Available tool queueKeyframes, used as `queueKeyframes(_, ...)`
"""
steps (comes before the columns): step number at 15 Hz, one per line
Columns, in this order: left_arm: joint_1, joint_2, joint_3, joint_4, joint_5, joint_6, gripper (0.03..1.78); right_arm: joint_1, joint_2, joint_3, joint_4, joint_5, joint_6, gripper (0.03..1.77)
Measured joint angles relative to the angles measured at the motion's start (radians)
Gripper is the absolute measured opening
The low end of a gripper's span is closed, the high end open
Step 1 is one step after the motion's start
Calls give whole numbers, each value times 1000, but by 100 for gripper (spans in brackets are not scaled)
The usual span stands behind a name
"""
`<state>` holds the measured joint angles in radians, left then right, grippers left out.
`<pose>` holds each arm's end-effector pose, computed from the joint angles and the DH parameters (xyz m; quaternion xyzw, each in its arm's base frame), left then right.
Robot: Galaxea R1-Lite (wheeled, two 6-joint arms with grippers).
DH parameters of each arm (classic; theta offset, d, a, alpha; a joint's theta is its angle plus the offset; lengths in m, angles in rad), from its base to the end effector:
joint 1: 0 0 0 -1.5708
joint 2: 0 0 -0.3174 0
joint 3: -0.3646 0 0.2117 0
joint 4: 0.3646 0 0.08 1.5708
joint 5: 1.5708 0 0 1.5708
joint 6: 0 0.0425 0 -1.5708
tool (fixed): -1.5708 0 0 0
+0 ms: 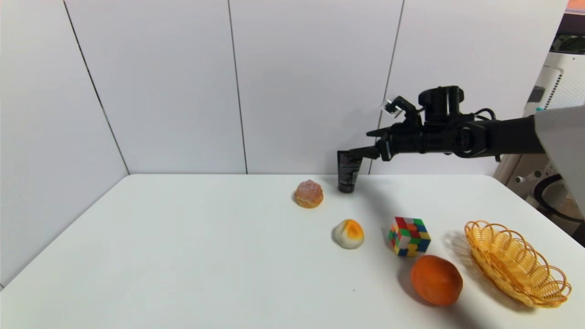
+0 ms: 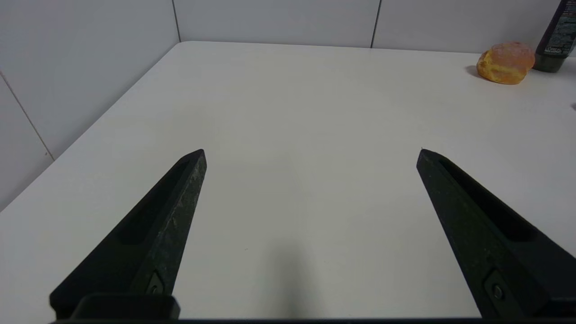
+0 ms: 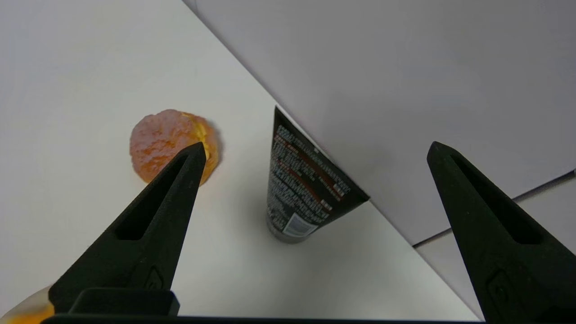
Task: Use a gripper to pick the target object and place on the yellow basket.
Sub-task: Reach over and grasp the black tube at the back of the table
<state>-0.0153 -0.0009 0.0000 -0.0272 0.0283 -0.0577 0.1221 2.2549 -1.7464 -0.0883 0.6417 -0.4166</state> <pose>0.0028 0.0012 0.0788 -0.0291 -0.0142 0.0061 0.9995 0.5073 0.0879 0.1691 -0.1353 0.1218 0.3983 0.8990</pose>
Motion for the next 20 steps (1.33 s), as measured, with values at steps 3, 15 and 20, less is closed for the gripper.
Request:
queueKeyframes(3,0,0,0,0,0,0,169,0,64,-61,0,1,-1,170)
queueKeyframes(15,0,0,0,0,0,0,169,6,166,-96,22,114,2,170)
queueKeyframes(20,0,0,0,0,0,0,169,7,195,-97,22,157,0,170)
